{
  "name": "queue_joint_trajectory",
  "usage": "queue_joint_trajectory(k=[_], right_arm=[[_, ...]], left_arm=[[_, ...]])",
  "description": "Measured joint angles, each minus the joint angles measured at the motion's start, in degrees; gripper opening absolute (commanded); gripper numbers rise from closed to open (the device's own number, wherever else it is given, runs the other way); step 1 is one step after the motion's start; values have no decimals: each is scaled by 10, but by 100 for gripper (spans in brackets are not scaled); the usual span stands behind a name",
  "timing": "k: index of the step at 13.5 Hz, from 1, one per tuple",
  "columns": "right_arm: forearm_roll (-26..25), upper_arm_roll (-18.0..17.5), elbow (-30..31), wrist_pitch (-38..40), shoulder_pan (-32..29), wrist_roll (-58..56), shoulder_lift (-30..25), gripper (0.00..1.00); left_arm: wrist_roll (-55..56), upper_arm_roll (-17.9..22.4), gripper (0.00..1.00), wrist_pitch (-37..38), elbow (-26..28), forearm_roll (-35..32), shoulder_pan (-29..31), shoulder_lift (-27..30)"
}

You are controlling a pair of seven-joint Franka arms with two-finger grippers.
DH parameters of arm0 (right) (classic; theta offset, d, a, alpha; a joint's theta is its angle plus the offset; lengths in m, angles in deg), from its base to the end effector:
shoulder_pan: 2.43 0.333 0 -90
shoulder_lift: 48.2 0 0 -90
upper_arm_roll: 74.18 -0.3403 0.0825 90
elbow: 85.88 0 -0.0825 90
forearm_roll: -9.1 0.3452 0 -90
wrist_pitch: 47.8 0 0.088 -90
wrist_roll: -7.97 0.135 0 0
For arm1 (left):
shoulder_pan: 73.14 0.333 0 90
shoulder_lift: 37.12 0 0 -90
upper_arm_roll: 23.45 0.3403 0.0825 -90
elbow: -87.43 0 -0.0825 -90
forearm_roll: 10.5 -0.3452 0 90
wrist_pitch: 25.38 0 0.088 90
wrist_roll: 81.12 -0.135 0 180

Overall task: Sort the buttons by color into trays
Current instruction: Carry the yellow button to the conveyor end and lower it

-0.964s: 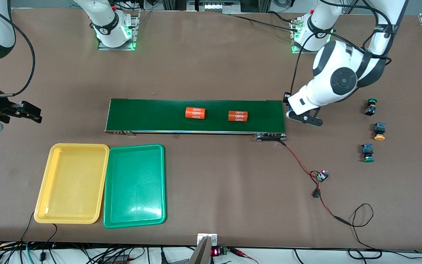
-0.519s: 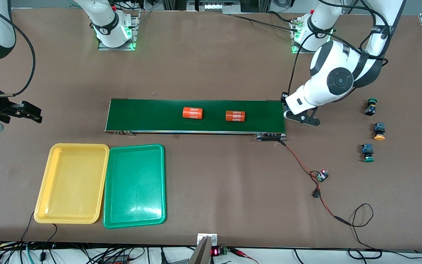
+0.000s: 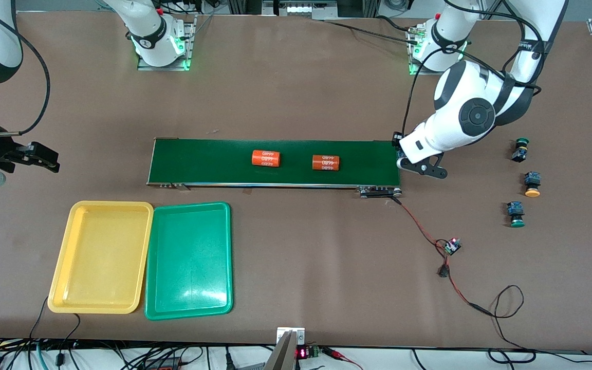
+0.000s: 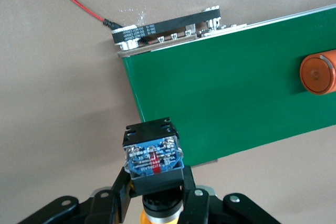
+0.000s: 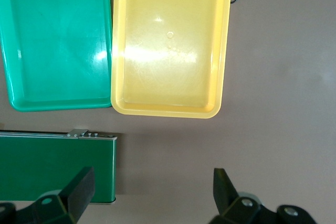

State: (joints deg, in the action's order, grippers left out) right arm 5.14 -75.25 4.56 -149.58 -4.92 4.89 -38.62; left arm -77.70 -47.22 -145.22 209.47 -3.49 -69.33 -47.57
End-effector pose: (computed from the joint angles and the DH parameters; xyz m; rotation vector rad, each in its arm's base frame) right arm 0.5840 -0.0232 0.5440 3.0747 0.0642 0.0433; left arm 0.4773 -0.1792 0.3381 2.9753 -0.3257 -0.3586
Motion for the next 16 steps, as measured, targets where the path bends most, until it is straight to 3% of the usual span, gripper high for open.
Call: queue_joint_trajectory(k=[16], right_arm=[[0,0,1,0,3,0,0,100]], left_arm=[[0,-2,0,-60,3,0,-17,-34]])
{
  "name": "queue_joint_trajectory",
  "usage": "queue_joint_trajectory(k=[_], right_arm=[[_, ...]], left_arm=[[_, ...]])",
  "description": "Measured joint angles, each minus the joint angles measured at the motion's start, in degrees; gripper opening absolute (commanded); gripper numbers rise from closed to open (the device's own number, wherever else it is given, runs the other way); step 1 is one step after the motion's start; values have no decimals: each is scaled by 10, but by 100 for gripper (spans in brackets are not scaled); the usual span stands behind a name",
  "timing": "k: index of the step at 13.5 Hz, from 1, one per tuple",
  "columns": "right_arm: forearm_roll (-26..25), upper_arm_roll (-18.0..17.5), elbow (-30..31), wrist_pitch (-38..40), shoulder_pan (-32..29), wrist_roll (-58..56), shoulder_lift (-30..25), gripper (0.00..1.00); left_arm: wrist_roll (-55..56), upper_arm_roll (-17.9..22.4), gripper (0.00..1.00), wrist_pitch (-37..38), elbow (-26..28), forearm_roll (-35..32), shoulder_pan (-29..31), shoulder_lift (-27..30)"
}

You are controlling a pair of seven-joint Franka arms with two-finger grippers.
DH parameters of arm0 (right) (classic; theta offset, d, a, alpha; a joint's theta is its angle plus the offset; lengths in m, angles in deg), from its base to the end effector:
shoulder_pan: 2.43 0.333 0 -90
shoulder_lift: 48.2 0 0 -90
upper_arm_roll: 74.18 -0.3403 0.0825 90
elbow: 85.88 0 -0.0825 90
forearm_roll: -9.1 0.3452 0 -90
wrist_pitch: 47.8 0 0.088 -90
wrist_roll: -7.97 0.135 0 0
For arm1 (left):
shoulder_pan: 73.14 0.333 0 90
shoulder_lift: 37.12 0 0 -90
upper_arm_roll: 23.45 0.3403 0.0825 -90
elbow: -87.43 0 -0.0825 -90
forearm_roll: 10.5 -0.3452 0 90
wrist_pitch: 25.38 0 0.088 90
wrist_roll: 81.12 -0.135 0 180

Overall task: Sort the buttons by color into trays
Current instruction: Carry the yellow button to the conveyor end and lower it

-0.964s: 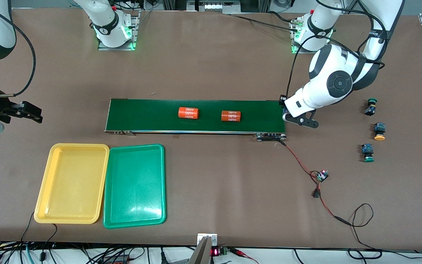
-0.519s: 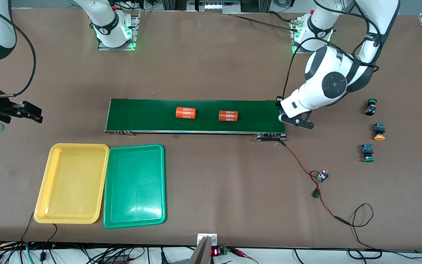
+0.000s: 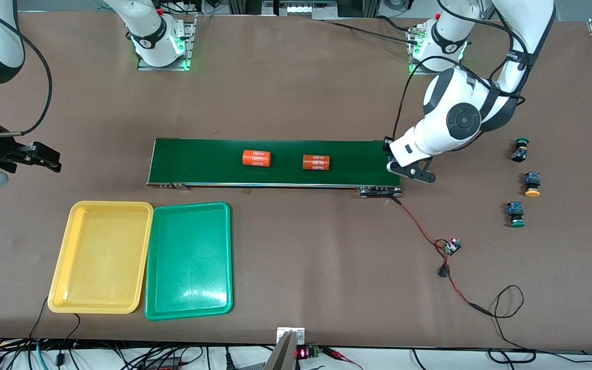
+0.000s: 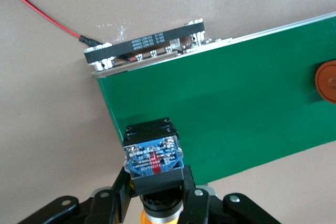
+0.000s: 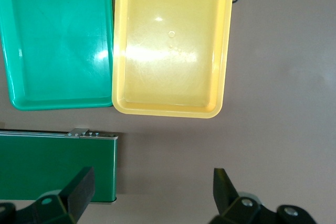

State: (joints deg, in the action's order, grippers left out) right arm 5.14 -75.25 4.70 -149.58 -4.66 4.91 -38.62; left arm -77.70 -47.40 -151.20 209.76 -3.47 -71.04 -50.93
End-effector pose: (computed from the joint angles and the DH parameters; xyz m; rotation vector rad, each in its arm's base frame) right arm 0.5838 -0.0205 0.5429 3.0748 0.0708 0.0398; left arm 0.4845 -0.1978 0.3150 2.9547 -0.3543 -0.3000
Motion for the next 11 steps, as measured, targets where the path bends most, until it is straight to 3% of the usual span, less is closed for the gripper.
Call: queue_joint_trajectory(k=[11], right_arm=[[0,0,1,0,2,0,4,100]], left_arm=[[0,0,0,-57,0,0,0,-56]])
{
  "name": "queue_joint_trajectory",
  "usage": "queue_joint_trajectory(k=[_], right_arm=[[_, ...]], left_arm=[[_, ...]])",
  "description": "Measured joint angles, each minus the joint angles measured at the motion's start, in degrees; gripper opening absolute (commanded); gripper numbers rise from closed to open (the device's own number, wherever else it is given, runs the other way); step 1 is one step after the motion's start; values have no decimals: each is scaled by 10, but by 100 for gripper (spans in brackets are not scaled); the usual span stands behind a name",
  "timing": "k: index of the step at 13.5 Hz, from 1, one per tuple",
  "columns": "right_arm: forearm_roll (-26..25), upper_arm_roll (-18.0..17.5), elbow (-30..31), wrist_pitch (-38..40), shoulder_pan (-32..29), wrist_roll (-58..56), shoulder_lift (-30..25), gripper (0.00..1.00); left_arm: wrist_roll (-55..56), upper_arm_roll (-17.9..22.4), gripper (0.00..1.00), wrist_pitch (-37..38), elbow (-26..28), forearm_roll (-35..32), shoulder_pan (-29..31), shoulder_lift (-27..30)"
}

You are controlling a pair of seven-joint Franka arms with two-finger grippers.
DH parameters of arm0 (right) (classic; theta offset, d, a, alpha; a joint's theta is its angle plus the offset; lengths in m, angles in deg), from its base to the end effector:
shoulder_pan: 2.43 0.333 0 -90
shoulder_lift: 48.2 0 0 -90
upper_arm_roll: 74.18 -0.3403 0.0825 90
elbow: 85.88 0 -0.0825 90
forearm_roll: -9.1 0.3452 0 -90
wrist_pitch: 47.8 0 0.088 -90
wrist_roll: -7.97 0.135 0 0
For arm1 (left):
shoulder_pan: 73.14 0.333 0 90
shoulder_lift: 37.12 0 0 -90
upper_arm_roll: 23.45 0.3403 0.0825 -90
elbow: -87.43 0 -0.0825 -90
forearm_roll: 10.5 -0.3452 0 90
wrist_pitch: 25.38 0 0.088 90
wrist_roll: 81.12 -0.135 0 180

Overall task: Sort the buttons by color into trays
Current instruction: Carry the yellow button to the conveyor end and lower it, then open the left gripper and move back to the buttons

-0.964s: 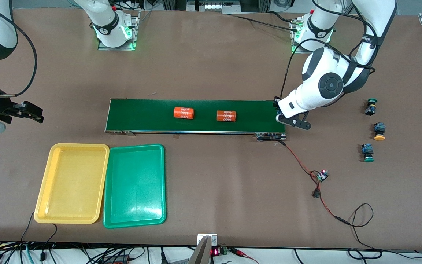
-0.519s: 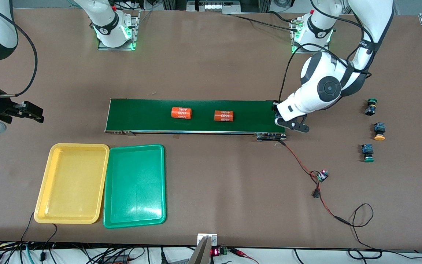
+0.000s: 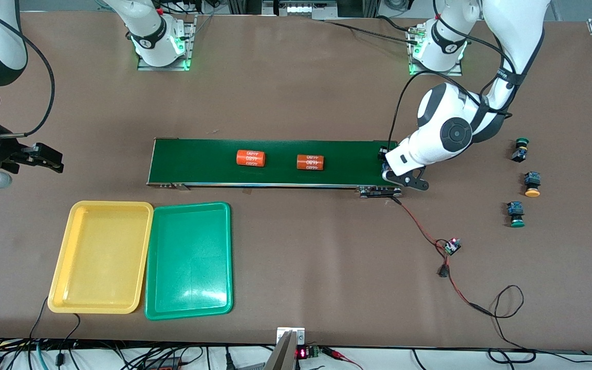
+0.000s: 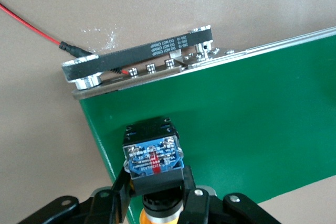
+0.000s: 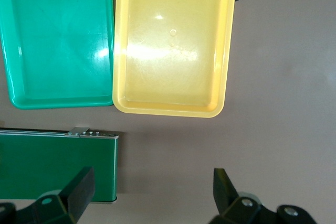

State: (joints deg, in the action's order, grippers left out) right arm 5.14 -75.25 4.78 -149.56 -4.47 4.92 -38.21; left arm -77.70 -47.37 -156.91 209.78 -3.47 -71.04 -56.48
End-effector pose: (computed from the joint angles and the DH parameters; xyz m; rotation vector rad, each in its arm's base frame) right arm 0.5852 -0.0186 0.5381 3.0753 0.0760 0.0264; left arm 0.4953 -0.2004 0.2744 2.9265 -0.3256 -0.2941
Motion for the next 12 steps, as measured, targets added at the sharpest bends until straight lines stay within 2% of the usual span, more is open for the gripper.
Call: queue_joint_trajectory(k=[1,2,3,4,9,12], right_arm=[[0,0,0,0,0,0,0,100],[0,0,0,0,0,0,0,100],[0,0,0,0,0,0,0,100],[0,0,0,0,0,0,0,100],[0,0,0,0,0,0,0,100],[0,0,0,0,0,0,0,100]], left_arm=[[0,0,5,-3,0,0,0,0],[0,0,21,-8,0,0,0,0],[0,0,69,-10,0,0,-1,0],[0,0,100,-12,0,0,-2,0],[0,0,100,-6,-5,0,-3,12],[3,2,100,44,-9,0,10,45]])
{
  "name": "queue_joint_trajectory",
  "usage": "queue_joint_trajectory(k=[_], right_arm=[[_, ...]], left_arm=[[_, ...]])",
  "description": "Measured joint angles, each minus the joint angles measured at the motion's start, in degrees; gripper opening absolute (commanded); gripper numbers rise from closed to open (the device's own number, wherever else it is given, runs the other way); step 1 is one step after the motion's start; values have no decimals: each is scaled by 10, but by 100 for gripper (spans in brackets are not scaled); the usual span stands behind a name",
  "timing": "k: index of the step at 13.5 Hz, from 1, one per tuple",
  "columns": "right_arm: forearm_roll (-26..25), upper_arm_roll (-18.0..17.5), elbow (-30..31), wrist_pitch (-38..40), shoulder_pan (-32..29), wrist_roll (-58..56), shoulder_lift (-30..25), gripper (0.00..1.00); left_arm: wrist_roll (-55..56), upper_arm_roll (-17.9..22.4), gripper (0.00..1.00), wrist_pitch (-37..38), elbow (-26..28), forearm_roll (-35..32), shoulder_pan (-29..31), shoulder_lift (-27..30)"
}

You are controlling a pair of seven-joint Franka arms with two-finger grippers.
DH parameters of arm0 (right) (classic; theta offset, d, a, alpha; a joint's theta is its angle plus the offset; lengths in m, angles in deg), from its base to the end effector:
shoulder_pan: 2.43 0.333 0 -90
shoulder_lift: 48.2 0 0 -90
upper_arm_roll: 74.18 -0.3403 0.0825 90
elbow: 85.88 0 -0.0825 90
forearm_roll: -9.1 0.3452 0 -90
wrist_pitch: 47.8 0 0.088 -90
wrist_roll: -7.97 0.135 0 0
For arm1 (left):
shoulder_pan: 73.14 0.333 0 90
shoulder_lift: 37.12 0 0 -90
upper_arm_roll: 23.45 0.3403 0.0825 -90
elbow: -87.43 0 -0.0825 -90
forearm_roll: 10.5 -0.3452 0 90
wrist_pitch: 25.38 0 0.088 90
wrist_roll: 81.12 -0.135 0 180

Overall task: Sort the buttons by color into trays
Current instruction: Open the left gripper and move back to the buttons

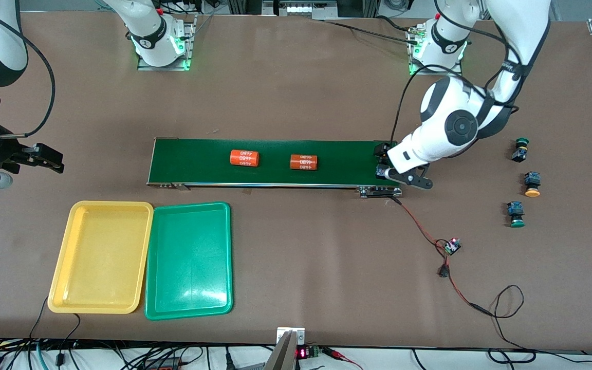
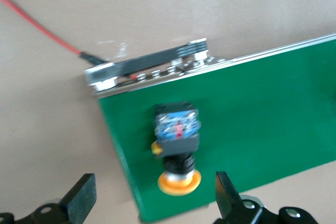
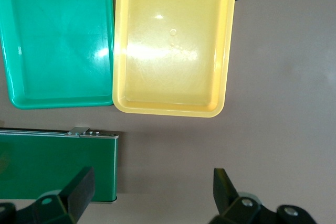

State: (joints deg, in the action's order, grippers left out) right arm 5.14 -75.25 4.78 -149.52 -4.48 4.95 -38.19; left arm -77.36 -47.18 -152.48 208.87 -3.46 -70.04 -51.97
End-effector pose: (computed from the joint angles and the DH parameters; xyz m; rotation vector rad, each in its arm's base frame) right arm 0.5852 -0.0187 0.5378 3.0754 0.0749 0.0248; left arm 0.4965 -0.1893 0.3132 2.9514 -0.3082 -0.2690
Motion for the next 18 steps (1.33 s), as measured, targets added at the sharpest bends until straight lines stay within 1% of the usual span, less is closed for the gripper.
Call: queue_joint_trajectory(k=[1,3,5,7,10,13,15,16,18], right_arm=[[0,0,0,0,0,0,0,100],[0,0,0,0,-1,0,0,100],[0,1,0,3,-1,0,0,100],[0,0,0,8,-1,0,0,100],[0,0,0,8,-1,0,0,100],[0,0,0,8,-1,0,0,100],[0,1,0,8,-1,0,2,100],[0,1,0,8,-1,0,4,100],[0,1,0,8,-2,0,10,100]], left_arm=[[-1,2,100,18,0,0,17,10],[-13,5,100,46,0,0,74,22],[-29,7,100,56,0,0,140,23],[-42,11,100,60,1,-8,177,23],[-42,12,100,62,2,-53,191,22],[-41,13,100,61,3,-60,208,16],[-41,29,100,54,-1,-73,213,8],[-42,36,100,50,-6,-91,216,1],[-41,42,100,47,-37,-132,229,-23]])
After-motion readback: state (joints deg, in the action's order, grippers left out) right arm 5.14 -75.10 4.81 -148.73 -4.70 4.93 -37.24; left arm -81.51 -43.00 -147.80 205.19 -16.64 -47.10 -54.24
